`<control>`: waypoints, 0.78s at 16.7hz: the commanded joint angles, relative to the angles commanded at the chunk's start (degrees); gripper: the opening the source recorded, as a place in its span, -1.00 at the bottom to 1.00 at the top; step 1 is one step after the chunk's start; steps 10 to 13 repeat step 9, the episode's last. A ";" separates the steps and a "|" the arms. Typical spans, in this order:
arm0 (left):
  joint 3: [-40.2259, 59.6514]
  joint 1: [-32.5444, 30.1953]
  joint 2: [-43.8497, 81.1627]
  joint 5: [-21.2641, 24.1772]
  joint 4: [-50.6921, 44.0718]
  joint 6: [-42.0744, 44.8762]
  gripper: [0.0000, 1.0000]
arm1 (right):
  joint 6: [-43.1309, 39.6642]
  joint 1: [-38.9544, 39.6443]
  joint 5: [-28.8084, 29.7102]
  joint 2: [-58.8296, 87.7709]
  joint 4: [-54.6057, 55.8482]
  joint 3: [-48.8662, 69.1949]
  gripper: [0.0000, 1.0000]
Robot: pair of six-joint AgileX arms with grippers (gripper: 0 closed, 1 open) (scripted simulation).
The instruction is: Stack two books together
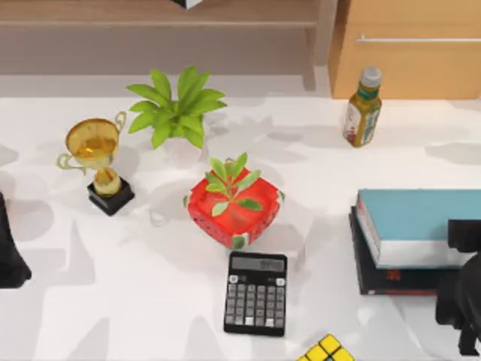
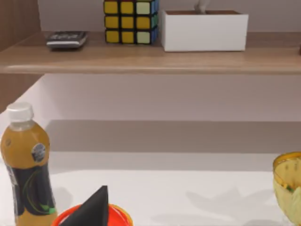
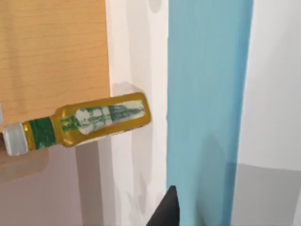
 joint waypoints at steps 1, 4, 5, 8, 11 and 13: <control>0.00 0.00 0.00 0.00 0.00 0.00 1.00 | 0.00 0.00 0.00 0.00 0.00 0.00 0.66; 0.00 0.00 0.00 0.00 0.00 0.00 1.00 | 0.00 0.00 0.00 0.00 0.00 0.00 1.00; 0.00 0.00 0.00 0.00 0.00 0.00 1.00 | 0.00 0.00 0.00 0.00 0.00 0.00 1.00; 0.00 0.00 0.00 0.00 0.00 0.00 1.00 | 0.00 0.00 0.00 0.00 0.00 0.00 1.00; 0.00 0.00 0.00 0.00 0.00 0.00 1.00 | 0.00 0.00 0.00 0.00 0.00 0.00 1.00; 0.00 0.00 0.00 0.00 0.00 0.00 1.00 | 0.00 0.00 0.00 0.00 0.00 0.00 1.00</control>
